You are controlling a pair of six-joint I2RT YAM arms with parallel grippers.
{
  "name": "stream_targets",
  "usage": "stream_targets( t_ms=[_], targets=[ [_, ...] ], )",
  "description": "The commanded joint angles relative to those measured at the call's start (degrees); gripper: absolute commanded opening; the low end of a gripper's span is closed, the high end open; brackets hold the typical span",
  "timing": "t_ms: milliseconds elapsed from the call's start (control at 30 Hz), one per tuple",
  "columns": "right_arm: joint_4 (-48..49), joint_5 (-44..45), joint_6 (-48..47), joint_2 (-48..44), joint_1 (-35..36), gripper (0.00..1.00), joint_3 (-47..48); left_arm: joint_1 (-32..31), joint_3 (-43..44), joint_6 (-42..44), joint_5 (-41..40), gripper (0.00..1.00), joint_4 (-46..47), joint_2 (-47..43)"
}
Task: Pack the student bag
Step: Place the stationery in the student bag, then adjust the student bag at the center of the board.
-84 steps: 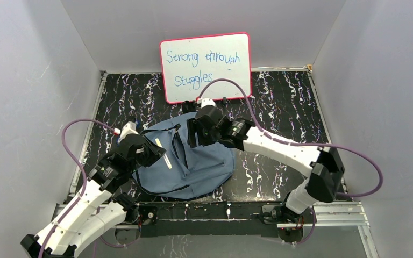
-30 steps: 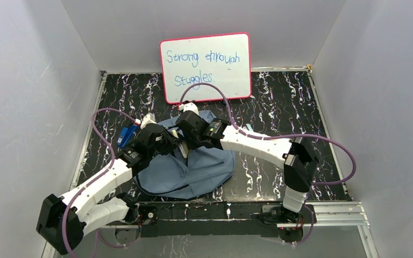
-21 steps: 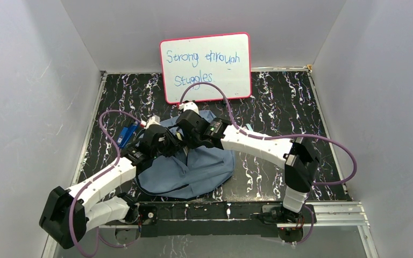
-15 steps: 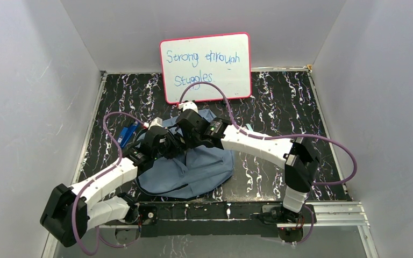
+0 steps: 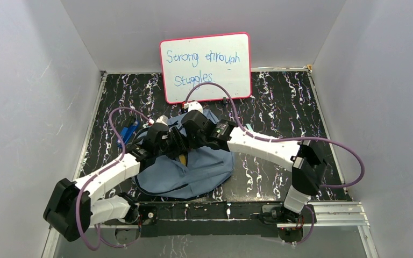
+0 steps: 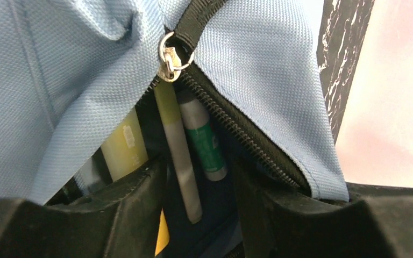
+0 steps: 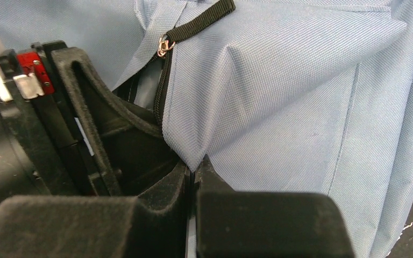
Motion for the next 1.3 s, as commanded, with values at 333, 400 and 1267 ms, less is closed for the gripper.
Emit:
stream_targets(
  t_ms=[333,400,1267],
  targets=[
    [6.8,-0.5,1.8,-5.6,0.2,0.00,-2.1,-0.4,9.2,3.8,-7.0,0.54,-19.1,-15.4],
    [6.7,-0.6,1.8,-5.8,0.1,0.00,-2.4,-0.4,10.0,4.4,-8.9,0.53,-22.2,-17.2],
    [9.2,-7.7,0.4,-6.1,0.1,0.01,-5.4,-0.4,3.5,7.5,-13.7,0.52,-27.0,-14.2]
  ],
)
